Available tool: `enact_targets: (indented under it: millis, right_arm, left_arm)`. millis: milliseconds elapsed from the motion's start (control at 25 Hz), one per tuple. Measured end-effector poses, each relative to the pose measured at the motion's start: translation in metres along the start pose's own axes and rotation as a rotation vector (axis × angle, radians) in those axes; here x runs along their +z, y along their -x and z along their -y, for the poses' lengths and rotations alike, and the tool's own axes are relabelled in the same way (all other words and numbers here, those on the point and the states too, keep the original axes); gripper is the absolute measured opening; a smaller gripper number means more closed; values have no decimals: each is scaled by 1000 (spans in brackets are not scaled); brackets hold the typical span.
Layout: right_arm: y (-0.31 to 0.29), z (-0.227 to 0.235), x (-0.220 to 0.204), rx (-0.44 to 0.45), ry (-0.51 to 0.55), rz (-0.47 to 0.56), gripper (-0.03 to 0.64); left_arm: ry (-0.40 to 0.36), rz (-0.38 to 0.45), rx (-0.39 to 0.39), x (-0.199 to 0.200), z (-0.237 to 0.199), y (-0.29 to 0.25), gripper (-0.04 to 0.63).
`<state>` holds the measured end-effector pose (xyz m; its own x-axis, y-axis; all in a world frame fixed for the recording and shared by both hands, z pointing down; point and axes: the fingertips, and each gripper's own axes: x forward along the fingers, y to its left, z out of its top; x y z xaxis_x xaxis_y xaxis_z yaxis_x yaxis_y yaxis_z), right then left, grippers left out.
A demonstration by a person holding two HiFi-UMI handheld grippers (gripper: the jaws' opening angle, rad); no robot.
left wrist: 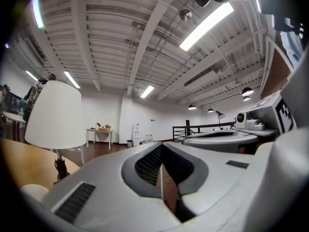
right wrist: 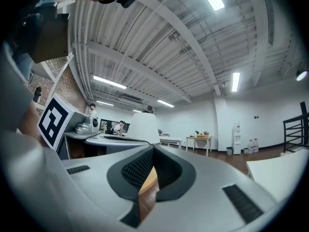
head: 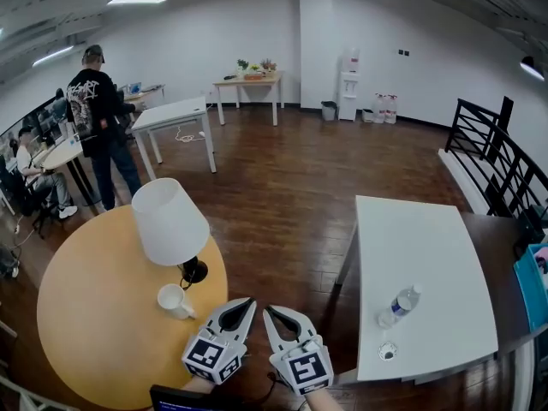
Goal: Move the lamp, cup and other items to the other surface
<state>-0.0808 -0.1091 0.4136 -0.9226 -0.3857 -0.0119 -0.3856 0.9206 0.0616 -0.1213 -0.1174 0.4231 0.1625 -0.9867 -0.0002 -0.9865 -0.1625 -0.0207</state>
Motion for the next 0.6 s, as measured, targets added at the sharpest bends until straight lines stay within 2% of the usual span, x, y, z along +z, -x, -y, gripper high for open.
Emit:
enact_targets:
  millis: [120,240,320,360,440,480,600]
  right_arm:
    - [-9,-9,1,26,-15,10,9]
    - [-22,-31,-1,100,-54,28,29]
    - [-38,-49,-11,136,-72,38,39]
    - [-47,-57,-18,145,-77,43,79]
    - [-64,-78,-33,188,-88,-7,192]
    - [-71,-91,-40,221,-86,-50,199]
    - [-96,-128,-65,308,-58,-124,199]
  left_arm:
    - [-3,5,10,1,-8,7,14]
    - [-10,15,41,0,-19,25,14]
    - [2,7,98,-7,-36,46,14]
    - [15,2,137,-14,-48,59,14]
    - [39,-16,206,-30,-72,86,23]
    - [42,-29,231,-38,-81,100,43]
    - [41,-63,305,-55,-106,137,44]
